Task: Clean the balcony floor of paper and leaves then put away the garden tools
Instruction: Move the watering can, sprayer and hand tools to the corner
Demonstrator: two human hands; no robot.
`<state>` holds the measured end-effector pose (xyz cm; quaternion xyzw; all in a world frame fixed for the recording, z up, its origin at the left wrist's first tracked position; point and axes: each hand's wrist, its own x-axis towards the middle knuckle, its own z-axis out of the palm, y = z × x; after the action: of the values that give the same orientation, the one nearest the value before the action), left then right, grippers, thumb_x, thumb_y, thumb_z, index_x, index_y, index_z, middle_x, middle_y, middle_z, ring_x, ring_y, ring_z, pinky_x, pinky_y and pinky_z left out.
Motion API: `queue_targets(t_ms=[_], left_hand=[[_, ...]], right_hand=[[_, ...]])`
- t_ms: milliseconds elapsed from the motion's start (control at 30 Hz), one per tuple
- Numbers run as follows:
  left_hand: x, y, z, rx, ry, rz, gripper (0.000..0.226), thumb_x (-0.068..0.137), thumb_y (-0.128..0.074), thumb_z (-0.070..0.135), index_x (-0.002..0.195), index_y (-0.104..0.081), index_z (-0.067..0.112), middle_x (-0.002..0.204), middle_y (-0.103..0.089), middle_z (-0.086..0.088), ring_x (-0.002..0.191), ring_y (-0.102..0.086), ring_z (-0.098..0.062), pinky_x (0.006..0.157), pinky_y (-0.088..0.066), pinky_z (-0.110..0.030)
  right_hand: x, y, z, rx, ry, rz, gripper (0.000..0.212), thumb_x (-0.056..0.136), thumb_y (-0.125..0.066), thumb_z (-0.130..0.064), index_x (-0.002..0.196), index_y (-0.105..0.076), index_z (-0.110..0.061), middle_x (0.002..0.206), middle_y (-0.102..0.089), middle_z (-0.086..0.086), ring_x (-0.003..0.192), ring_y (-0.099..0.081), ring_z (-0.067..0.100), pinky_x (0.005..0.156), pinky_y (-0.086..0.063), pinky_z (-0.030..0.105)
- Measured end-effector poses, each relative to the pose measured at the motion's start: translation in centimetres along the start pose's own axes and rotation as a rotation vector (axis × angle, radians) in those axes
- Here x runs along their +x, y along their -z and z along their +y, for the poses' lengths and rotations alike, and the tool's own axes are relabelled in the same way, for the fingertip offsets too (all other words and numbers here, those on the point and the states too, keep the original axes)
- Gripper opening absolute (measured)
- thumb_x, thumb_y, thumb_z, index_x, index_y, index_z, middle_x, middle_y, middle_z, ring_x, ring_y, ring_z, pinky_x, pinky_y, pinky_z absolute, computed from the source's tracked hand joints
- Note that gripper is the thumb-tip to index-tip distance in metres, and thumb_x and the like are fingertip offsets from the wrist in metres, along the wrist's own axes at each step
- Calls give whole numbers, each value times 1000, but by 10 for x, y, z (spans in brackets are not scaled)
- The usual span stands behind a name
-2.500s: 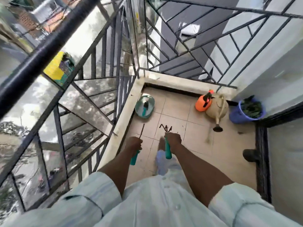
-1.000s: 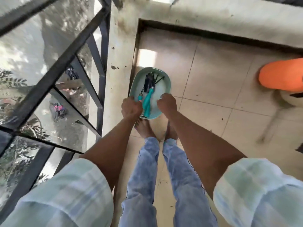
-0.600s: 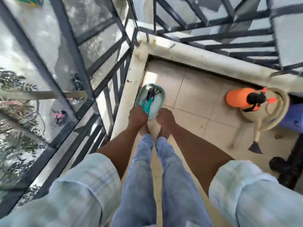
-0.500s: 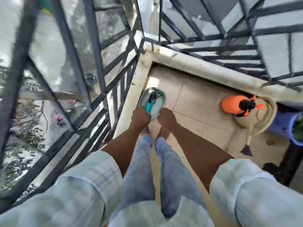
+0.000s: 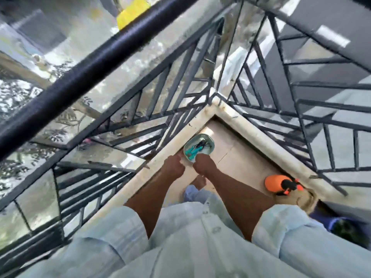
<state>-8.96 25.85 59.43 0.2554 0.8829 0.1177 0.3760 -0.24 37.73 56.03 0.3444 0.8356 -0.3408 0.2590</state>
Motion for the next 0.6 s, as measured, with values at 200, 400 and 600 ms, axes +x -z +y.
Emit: queue_targets(t_ms=[200, 400, 600], left_hand=[[-72, -30, -56, -75, 173, 65, 45, 82, -49, 28, 112, -63, -1, 117, -62, -25, 112, -57, -39, 91, -45, -38], [-172, -97, -97, -211, 339, 194, 34, 87, -57, 19, 118, -62, 6, 128, -59, -15, 120, -54, -32, 97, -44, -34], [-262, -156, -124, -328, 549, 260, 35, 86, -53, 19, 118, -62, 9, 125, -61, -14, 115, -57, -31, 92, -47, -35]], right_hand=[[-48, -45, -17, -164, 178, -29, 34, 86, -45, -20, 106, -59, 4, 112, -61, 22, 106, -58, 35, 80, -44, 34], [-124, -105, -22, -300, 264, -126, 9, 89, -48, -17, 89, -56, -12, 95, -57, 15, 92, -57, 32, 76, -45, 34], [-180, -151, -28, -521, 524, -200, 29, 91, -50, -17, 116, -56, -2, 126, -55, 18, 117, -52, 33, 89, -44, 33]])
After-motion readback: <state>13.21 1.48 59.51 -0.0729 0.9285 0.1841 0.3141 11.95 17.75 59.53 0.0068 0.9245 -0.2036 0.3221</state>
